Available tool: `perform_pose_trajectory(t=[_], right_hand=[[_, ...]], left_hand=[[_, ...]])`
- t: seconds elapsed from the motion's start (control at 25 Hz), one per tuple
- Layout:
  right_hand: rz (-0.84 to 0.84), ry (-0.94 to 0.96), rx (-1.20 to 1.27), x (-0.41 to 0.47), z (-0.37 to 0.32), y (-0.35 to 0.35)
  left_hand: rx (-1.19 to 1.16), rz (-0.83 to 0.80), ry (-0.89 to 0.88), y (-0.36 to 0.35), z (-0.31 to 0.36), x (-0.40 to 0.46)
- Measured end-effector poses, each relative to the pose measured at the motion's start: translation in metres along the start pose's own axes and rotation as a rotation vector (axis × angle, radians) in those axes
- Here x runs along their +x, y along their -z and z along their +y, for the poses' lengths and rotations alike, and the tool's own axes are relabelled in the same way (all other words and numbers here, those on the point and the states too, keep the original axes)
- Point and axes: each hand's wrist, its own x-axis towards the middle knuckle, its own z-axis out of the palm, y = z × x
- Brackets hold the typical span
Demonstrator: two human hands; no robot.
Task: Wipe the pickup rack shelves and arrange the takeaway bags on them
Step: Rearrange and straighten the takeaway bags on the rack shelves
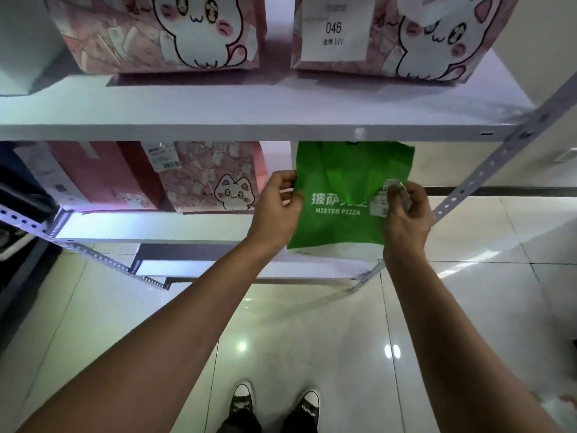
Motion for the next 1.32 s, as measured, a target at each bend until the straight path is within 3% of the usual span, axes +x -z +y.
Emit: perform_pose_trajectory(t=[0.32,0.44,0.56,0.96,1.32], right_hand=[[-0.052,-0.013,-0.369,-0.006,0.094,0.023],[-0.024,-0.061,-0.408,-0.007,0.111,0.029],[0.049,-0.038,-0.478,0.009,0.113,0.017],[0.002,-0.039,-0.372,0.058,0.111,-0.024],[-0.083,-0.023,-0.351,0.062,0.111,-0.025]], left_hand=[[0.01,0.016,0.179,-0.014,-0.074,-0.017],[-0.024,0.09,0.258,-0.023,-0.091,-0.016],[-0.077,0.179,0.216,-0.029,-0.097,-0.003],[0.024,0.26,0.187,-0.032,-0.095,0.066],[0.122,0.098,0.11,-0.031,-0.1,0.071]])
